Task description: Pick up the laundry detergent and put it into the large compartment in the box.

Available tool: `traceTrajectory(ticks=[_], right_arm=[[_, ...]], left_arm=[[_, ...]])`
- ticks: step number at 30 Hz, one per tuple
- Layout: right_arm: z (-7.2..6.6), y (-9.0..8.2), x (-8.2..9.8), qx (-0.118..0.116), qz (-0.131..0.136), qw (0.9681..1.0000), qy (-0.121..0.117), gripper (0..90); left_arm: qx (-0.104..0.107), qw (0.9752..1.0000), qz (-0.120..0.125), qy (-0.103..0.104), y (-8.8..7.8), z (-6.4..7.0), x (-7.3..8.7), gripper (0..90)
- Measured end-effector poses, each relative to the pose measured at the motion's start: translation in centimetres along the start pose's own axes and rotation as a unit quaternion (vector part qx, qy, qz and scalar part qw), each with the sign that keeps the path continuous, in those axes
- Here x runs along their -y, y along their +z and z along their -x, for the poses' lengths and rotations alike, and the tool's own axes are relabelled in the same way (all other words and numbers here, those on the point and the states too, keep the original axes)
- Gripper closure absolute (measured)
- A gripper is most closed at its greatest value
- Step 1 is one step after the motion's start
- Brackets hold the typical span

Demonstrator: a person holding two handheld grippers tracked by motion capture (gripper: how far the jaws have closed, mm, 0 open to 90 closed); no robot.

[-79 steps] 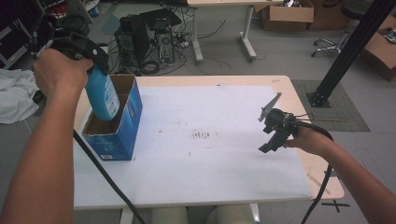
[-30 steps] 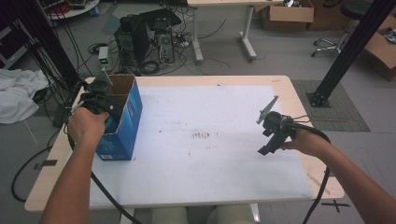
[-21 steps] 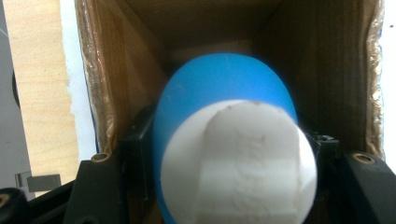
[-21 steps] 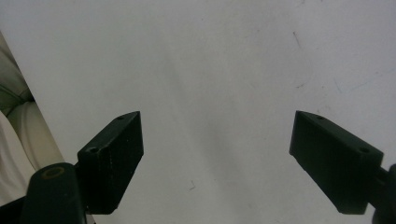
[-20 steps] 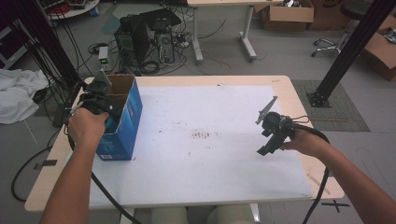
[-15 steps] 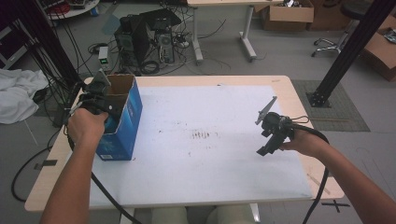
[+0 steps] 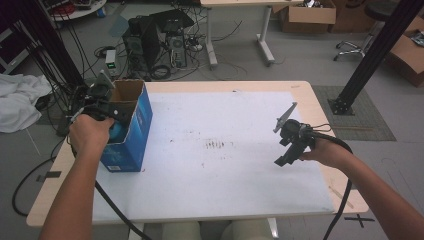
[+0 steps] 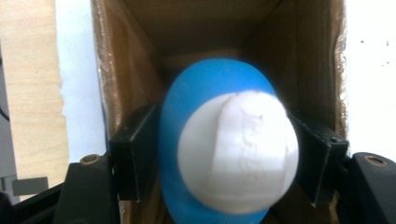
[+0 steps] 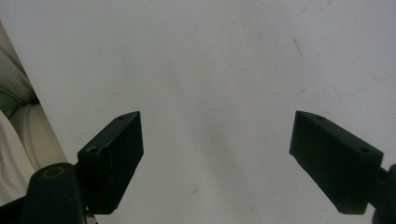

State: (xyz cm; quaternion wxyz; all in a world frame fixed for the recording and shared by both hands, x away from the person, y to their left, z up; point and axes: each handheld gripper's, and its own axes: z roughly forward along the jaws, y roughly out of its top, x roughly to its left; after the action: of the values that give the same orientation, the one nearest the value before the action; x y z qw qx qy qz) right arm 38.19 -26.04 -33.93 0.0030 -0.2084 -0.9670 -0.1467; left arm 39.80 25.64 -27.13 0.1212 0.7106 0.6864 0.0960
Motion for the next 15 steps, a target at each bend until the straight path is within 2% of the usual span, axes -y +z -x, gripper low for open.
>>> traceTrajectory(ticks=[5, 15], right_arm=[[-0.1, -0.1, -0.1, 0.001, 0.000, 1.0000, -0.003, 17.4], [-0.4, -0.4, -0.2, 0.005, 0.003, 1.0000, -0.006, 17.4]], left_arm=[[-0.001, 0.9999, 0.009, -0.004, -0.7, -0.3, 0.1, 30.9], [0.004, 0.9998, 0.019, 0.003, -2.3, -0.3, 0.4, 29.2]])
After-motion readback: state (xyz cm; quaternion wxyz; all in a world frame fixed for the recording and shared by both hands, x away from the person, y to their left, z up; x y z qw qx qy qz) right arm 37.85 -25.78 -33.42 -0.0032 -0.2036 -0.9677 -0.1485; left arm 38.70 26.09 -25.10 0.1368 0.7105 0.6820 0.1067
